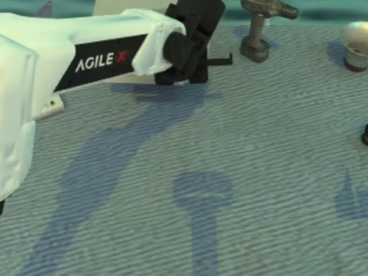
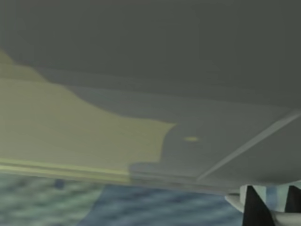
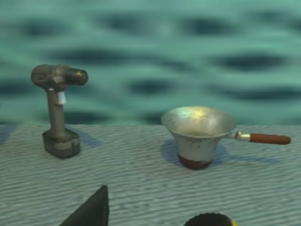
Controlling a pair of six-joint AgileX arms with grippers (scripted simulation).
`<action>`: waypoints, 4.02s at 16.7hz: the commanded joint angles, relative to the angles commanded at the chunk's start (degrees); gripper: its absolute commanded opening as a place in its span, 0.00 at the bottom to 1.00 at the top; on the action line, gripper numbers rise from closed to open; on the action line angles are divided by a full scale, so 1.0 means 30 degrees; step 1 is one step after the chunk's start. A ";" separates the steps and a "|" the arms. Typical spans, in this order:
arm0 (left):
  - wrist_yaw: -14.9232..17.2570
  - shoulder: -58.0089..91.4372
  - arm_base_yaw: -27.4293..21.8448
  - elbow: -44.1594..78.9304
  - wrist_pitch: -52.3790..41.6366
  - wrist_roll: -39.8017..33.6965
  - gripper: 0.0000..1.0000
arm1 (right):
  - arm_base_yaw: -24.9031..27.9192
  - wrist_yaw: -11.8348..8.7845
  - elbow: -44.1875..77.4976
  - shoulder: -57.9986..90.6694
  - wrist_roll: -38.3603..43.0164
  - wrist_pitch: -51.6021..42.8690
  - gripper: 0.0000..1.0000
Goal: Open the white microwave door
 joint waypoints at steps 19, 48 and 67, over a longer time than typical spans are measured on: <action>0.0000 0.0000 0.0000 0.0000 0.0000 0.0000 0.00 | 0.0000 0.0000 0.0000 0.0000 0.0000 0.0000 1.00; 0.0730 -0.0929 0.0117 -0.1558 0.0996 0.1074 0.00 | 0.0000 0.0000 0.0000 0.0000 0.0000 0.0000 1.00; 0.1515 -0.1819 0.0273 -0.3016 0.1897 0.2167 0.00 | 0.0000 0.0000 0.0000 0.0000 0.0000 0.0000 1.00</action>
